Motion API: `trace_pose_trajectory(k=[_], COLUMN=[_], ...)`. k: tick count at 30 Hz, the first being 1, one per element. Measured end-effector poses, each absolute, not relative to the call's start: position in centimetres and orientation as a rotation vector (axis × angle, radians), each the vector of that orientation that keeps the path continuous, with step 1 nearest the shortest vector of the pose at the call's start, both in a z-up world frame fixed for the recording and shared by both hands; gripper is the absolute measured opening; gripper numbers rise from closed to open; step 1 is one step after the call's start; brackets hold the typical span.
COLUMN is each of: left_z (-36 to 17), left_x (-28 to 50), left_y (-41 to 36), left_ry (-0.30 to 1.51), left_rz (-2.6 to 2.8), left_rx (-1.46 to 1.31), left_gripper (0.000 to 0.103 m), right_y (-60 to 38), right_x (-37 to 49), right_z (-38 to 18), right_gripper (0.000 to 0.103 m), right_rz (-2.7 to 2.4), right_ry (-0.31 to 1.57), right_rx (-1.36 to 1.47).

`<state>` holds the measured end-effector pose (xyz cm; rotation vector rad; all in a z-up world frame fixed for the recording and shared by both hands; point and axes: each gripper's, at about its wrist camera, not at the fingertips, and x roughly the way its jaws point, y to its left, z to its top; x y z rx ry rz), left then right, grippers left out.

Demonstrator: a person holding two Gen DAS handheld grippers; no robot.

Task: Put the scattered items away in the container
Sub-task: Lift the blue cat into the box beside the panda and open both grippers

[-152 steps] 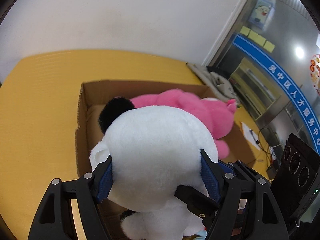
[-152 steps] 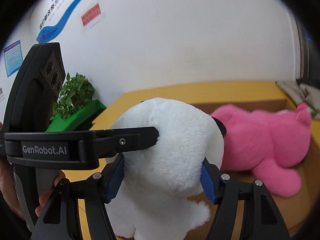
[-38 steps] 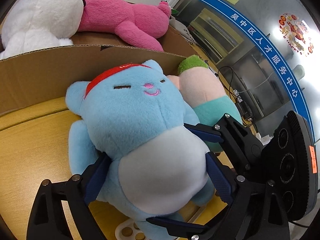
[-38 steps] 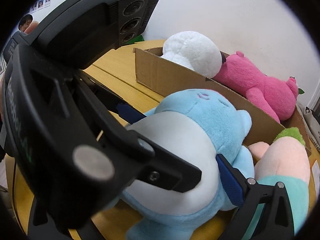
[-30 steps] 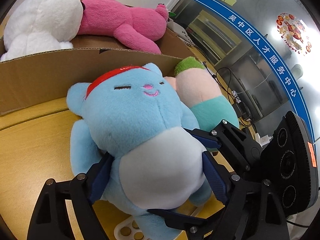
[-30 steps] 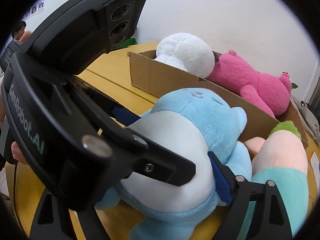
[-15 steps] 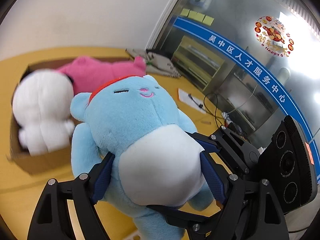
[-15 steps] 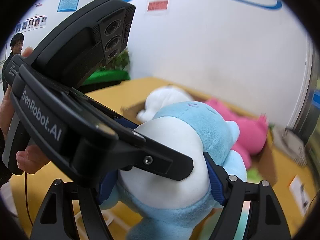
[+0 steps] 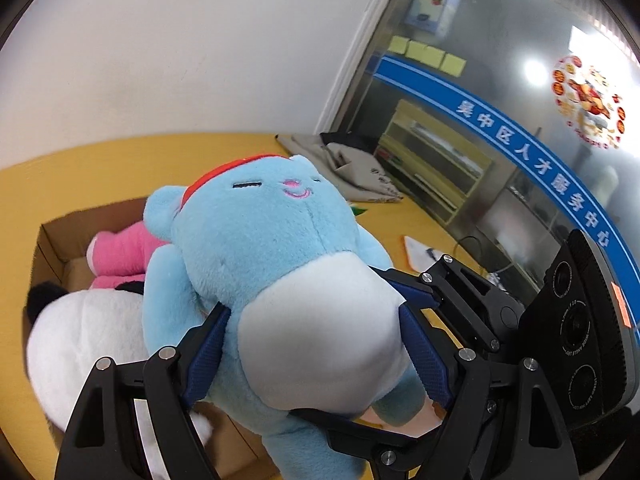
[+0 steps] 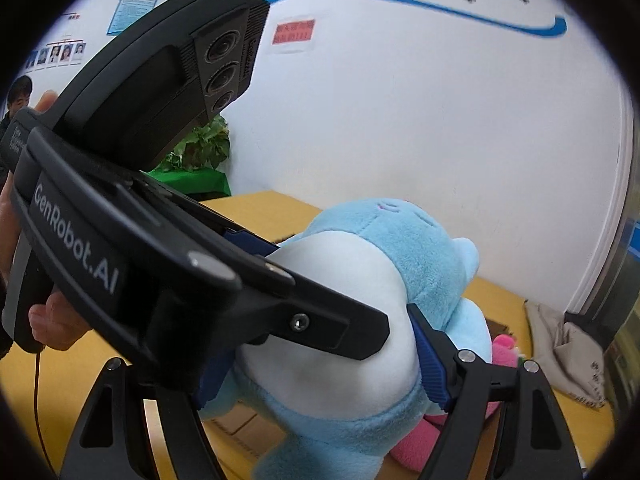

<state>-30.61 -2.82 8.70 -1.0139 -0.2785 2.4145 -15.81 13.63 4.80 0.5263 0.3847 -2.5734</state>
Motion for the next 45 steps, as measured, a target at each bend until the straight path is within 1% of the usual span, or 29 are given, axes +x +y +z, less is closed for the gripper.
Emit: trace_pose_trajectory(k=[4,7,8,9,11,12,14,16,20,22,24,26,27,30,33,34,37,42,45], left_z=[4.9,3.8,3.4,3.0,2.1,1.9,1.9,2.1,2.8,3.9,5.2,6.9,7.4,9.4,10.8,11.3,11.9,12.6,13.0], left_x=[-33.0,-32.3,-32.0,-31.7,-31.0,-30.7,-30.4,-30.0,-28.7,-27.2,-25.5,-22.8,-22.0,-18.1,-14.8,-13.4,-10.6,-8.6,-7.5], left_y=[-2.5,-2.3,-2.1,-1.9,-1.8,-1.9,-2.4,-2.8,-3.3,-3.6,-3.9,-4.5,-4.8,-4.8,-4.4,-4.3,-4.3,-3.1,-2.6], left_ry=[-0.31,-0.321,-0.313,-0.302,-0.295,-0.29,-0.309,-0.34,-0.331,-0.317,-0.299,-0.294,-0.288,-0.233,-0.15,-0.148,-0.232,-0.167,-0.175], left_rz=[2.403,2.38,2.379,2.376,2.371,2.379,2.389,2.384,2.411,2.462,2.521,2.591,2.615,2.721,2.911,2.97,2.959,2.971,2.938], left_rx=[-1.105,-1.117,-1.14,-1.169,-1.186,-1.18,-1.18,-1.182,-1.19,-1.166,-1.118,-1.069,-1.057,-1.014,-0.951,-0.918,-0.864,-0.863,-0.85], left_gripper=[0.085,0.084,0.077,0.073,0.073,0.073,0.073,0.074,0.075,0.081,0.095,0.101,0.103,0.103,0.103,0.103,0.103,0.103,0.103], right_y=[14.0,13.4,13.2,13.6,14.2,14.2,14.2,14.2,16.0,16.9,17.9,18.7,19.2,20.4,18.9,18.6,17.9,17.5,17.6], right_x=[-18.8,-19.4,-19.5,-20.1,-20.6,-20.5,-20.4,-20.4,-20.9,-19.9,-18.8,-17.5,-16.4,-14.0,-13.3,-13.4,-11.6,-9.4,-9.0], right_z=[1.8,0.4,0.0,-1.1,-2.8,-3.2,-3.3,-3.1,-2.5,-1.4,0.1,1.7,2.6,4.4,6.3,6.9,7.4,7.6,7.4], right_gripper=[0.079,0.079,0.079,0.078,0.077,0.077,0.079,0.085,0.086,0.091,0.092,0.096,0.103,0.103,0.103,0.103,0.103,0.103,0.103], right_rz=[-2.531,-2.471,-2.444,-2.396,-2.313,-2.301,-2.293,-2.292,-2.339,-2.399,-2.481,-2.559,-2.618,-2.776,-2.851,-2.852,-2.873,-2.885,-2.89], right_ry=[0.316,0.35,0.355,0.331,0.273,0.272,0.275,0.271,0.245,0.225,0.204,0.175,0.153,0.123,0.16,0.161,0.182,0.215,0.205], right_rx=[0.706,0.882,0.956,1.066,1.227,1.247,1.253,1.25,1.221,1.186,1.139,1.093,1.06,0.985,0.934,0.927,0.905,0.899,0.906])
